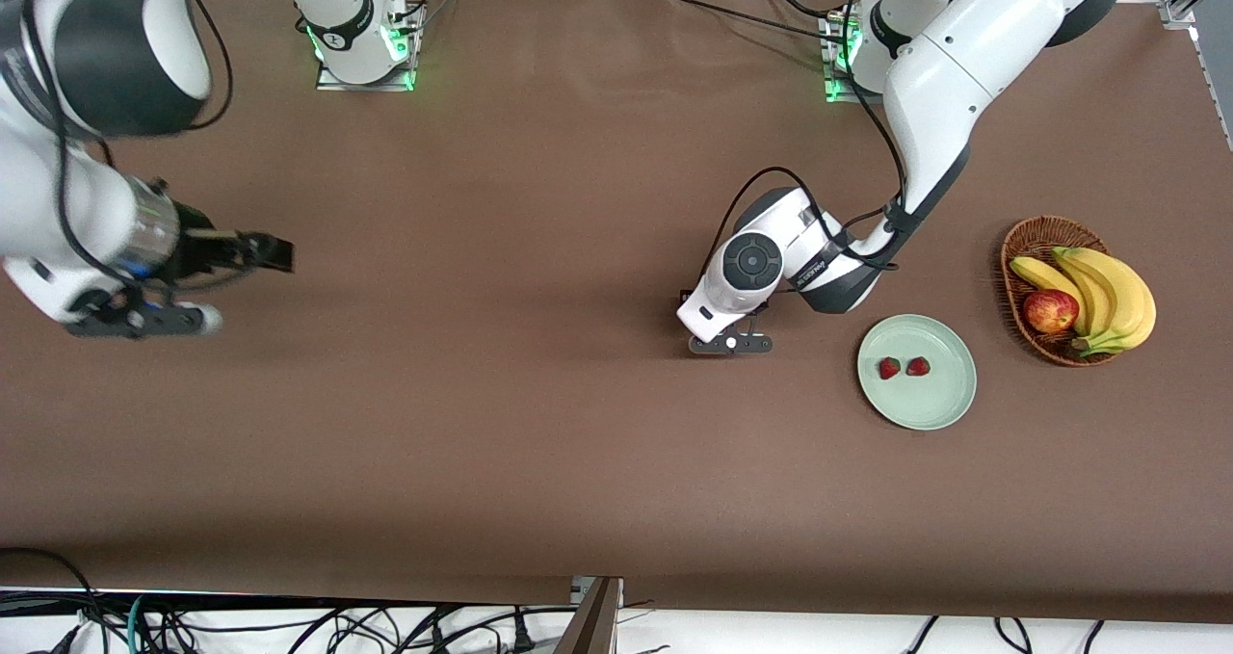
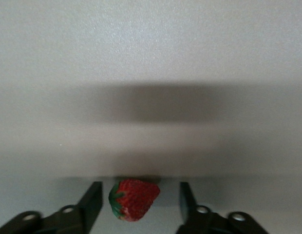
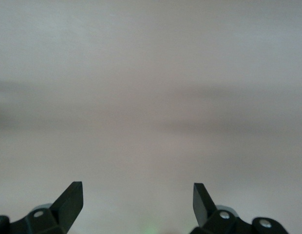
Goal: Collect all strawberries into plate
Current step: 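Lower the strawberry onto the plate with the left gripper and open it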
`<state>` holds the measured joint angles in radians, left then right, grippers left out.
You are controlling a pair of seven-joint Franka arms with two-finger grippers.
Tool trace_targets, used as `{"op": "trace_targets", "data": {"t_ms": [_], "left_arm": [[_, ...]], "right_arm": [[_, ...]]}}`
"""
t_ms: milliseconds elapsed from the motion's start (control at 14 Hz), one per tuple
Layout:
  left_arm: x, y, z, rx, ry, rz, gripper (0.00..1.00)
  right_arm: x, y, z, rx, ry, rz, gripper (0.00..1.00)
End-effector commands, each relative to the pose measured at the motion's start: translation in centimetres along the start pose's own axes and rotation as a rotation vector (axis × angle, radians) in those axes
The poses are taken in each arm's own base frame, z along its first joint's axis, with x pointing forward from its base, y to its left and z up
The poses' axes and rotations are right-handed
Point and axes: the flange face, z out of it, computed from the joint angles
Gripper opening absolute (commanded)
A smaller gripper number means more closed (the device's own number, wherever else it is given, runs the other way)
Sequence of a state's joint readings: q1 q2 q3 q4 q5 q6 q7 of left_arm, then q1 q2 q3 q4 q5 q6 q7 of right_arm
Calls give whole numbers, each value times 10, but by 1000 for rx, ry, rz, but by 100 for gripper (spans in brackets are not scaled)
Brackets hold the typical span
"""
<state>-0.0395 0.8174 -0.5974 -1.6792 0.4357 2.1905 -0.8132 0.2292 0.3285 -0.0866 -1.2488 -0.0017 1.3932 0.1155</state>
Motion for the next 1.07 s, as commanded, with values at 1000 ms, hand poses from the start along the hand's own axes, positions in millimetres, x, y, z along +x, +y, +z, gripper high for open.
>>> {"op": "trace_targets", "data": {"t_ms": [1000], "left_arm": [[80, -189, -105, 113, -160, 499, 12]], "right_arm": [[-111, 73, -49, -14, -11, -68, 100]]}}
